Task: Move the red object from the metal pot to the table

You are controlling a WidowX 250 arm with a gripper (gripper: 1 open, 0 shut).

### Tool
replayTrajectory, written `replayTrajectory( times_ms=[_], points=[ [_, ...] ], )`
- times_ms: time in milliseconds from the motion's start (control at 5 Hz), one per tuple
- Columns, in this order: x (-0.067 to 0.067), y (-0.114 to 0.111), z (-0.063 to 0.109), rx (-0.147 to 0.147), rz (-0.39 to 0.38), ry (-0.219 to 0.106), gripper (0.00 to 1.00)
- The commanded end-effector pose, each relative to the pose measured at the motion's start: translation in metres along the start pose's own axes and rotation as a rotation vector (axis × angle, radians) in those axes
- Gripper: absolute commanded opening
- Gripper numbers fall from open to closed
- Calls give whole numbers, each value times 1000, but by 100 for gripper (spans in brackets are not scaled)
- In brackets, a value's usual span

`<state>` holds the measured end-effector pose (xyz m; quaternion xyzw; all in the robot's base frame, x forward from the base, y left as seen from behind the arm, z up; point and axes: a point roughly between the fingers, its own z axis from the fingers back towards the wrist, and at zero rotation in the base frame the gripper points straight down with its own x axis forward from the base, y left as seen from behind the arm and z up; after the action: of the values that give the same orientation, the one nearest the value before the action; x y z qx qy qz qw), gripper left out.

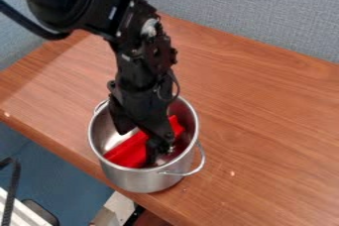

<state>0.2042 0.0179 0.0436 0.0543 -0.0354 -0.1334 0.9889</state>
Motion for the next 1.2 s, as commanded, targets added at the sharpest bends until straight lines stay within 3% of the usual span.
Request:
replayTrajectory(
  times_ms=[0,1000],
  points=[
    [11,3,7,22,-17,-42,100],
    [15,6,4,24,0,-60,100]
  ],
)
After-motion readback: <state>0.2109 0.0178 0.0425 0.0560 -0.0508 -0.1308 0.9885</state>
